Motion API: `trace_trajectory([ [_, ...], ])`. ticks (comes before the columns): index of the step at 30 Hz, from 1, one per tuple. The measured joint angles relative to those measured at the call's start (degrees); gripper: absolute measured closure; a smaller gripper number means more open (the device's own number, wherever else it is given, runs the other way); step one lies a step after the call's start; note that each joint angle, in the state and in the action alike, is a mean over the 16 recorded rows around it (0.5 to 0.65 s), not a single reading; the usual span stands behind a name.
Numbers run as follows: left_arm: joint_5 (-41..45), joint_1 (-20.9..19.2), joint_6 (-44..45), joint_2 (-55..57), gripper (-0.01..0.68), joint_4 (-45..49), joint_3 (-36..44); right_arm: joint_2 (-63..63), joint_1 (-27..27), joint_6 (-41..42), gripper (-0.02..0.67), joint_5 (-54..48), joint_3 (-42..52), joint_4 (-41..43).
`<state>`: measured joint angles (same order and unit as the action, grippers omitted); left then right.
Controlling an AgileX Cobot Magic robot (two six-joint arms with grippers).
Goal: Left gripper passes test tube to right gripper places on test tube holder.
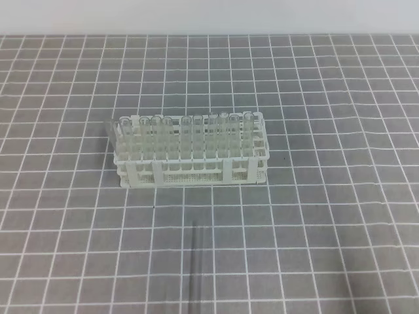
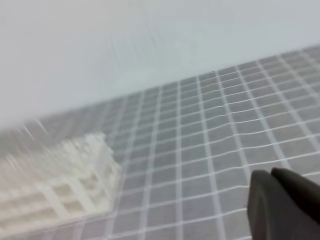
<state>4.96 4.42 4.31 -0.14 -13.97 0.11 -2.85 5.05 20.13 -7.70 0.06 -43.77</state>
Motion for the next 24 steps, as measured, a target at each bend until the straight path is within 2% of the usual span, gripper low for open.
trace_trajectory([
  [18,3.9,0.0,2.4,-0.3,0.675,2.1,0.3,0.0,0.0,13.7,0.662,-6.5,0.0,1.7],
  [24,4.9,0.0,2.2,-0.2,0.675,1.8,0.2,0.0,0.0,15.4,0.662,-8.6,0.0,1.4],
])
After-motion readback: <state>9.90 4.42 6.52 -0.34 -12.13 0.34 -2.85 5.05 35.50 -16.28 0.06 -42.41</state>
